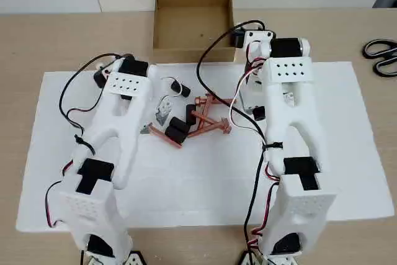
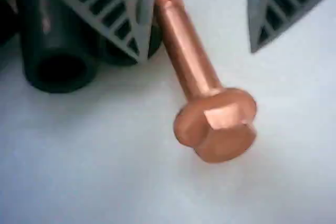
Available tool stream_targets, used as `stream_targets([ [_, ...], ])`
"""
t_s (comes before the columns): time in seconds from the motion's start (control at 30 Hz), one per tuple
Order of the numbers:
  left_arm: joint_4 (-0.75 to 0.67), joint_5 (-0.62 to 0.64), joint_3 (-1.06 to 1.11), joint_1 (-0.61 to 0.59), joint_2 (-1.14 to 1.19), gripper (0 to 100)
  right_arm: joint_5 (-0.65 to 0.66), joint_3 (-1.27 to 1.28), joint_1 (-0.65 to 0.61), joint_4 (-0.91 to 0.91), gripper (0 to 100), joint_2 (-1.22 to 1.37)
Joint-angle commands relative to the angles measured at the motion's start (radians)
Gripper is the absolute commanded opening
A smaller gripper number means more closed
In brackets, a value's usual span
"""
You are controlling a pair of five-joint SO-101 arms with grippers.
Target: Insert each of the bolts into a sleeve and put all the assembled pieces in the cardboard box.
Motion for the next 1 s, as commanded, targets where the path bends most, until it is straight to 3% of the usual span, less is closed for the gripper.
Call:
stream_targets([
  [0.0,-0.023,0.008,-0.002,0.005,-0.006,13,-0.014,-0.037,0.005,0.012,0.4,-0.062],
  [0.5,-0.02,0.041,-0.038,0.003,0.175,12,-0.015,-0.037,0.005,0.008,0.4,-0.061],
  [0.63,-0.018,0.04,-0.042,0.003,0.175,2,-0.015,-0.037,0.007,0.008,0.4,-0.061],
  [0.77,-0.017,0.038,-0.042,0.003,0.175,0,-0.015,-0.037,0.007,0.008,0.4,-0.061],
  [0.87,0.029,0.031,-0.074,0.005,0.173,1,-0.015,-0.037,0.007,0.007,0.4,-0.061],
  [0.97,0.127,-0.068,-0.182,0.002,0.173,1,-0.015,-0.037,0.007,0.004,0.4,-0.061],
])
